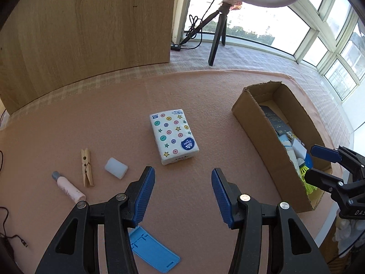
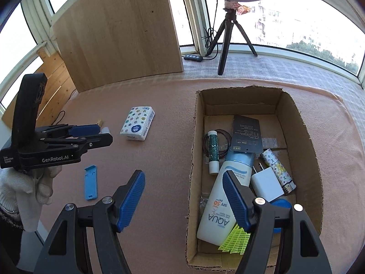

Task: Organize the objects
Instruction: 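Withdraw both tools from the box back over the table, then grasp the grey-capped white bottle with the left tool while the right tool grasps the white eraser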

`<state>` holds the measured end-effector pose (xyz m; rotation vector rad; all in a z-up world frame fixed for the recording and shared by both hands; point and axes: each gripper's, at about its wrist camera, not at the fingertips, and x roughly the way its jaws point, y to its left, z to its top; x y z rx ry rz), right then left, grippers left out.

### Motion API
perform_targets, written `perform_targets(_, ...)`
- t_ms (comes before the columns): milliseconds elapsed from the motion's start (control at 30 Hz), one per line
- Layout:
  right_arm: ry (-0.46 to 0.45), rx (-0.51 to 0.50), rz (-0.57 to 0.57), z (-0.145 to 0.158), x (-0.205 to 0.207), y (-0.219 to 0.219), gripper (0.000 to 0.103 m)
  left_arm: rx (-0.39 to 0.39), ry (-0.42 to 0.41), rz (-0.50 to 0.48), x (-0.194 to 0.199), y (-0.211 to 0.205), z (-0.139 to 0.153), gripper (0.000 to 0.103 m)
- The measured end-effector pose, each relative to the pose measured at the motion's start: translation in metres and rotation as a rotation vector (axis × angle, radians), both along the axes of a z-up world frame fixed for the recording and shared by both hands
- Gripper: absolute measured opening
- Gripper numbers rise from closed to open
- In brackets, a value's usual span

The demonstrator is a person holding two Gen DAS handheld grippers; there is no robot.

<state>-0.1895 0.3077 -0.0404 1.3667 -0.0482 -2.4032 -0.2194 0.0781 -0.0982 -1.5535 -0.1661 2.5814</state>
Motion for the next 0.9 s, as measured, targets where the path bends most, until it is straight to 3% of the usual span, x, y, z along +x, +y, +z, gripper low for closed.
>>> perform_targets(233, -0.019, 0.002, 0.052, -0.003, -0.012, -0.039, 0.067, -0.022, -0.060, 0.152, 0.015, -0.073, -0.021, 0.055)
perform_targets(467, -0.039, -0.013, 0.063, -0.010, -0.027, -0.068, 0.067, 0.010, -0.121, 0.291, 0.024, -0.136, -0.042, 0.055)
perform_targets(767, -0.060, -0.020, 0.134, -0.017, -0.037, -0.110, 0.067, 0.087, -0.141, 0.423, 0.016, -0.180, -0.053, 0.055)
perform_targets(900, -0.063, -0.021, 0.156, -0.017, -0.041, -0.125, 0.067, 0.079, -0.144, 0.434, 0.009, -0.184, -0.056, 0.055)
